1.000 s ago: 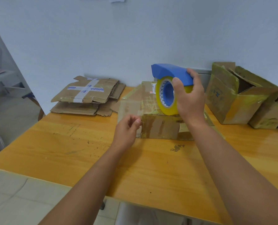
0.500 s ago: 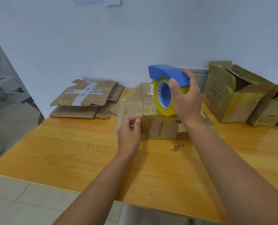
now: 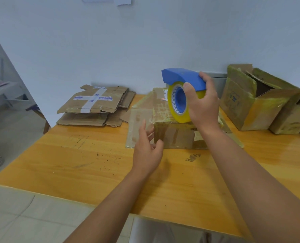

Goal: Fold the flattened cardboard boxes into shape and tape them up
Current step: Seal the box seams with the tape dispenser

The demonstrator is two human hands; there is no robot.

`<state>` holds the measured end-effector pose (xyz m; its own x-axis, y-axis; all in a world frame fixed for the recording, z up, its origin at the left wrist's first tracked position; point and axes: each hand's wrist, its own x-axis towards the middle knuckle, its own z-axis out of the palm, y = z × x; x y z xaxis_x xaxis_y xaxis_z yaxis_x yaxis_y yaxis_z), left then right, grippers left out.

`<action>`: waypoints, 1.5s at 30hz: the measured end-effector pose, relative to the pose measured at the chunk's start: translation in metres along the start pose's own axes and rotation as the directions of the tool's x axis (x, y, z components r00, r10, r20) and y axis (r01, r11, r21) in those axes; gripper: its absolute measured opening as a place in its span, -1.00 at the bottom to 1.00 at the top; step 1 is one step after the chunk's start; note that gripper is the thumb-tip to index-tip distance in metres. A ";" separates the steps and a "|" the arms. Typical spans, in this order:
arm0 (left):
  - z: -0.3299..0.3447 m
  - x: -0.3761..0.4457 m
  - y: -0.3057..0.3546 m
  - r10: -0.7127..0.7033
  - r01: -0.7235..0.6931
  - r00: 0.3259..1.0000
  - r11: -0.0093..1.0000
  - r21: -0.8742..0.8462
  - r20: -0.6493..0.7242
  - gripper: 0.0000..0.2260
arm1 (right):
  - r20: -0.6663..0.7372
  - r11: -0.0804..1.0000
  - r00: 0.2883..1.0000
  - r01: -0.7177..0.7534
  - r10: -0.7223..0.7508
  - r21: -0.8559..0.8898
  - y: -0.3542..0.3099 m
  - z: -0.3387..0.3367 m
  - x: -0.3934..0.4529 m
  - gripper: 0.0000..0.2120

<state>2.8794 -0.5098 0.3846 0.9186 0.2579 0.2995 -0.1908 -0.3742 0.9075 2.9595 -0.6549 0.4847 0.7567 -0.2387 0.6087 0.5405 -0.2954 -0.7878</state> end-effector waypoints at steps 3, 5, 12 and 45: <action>-0.001 0.005 0.003 0.078 -0.076 0.997 0.989 0.124 -0.011 -0.28 | -0.008 1.000 1.000 0.005 -0.005 0.000 0.000 -0.001 -0.001 -0.49; 0.002 0.009 0.003 0.085 -0.077 0.996 0.980 0.182 -0.038 -0.35 | -0.010 1.000 1.000 0.006 -0.006 -0.002 0.000 -0.001 -0.002 -0.50; 0.011 0.009 0.002 -0.009 0.006 0.998 0.999 -0.048 -0.066 -0.48 | -0.016 1.000 1.000 0.011 -0.011 0.004 0.000 0.000 -0.002 -0.48; 0.002 0.057 0.013 0.644 -0.543 0.764 0.618 0.569 0.030 -0.96 | 0.024 0.999 0.999 -0.035 0.035 0.016 -0.007 -0.003 -0.005 -0.41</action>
<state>2.9297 -0.5018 0.4132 0.5895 -0.0702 0.8047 -0.4196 -0.8778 0.2309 2.9502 -0.6544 0.4876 0.7837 -0.2266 0.5784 0.5192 -0.2722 -0.8102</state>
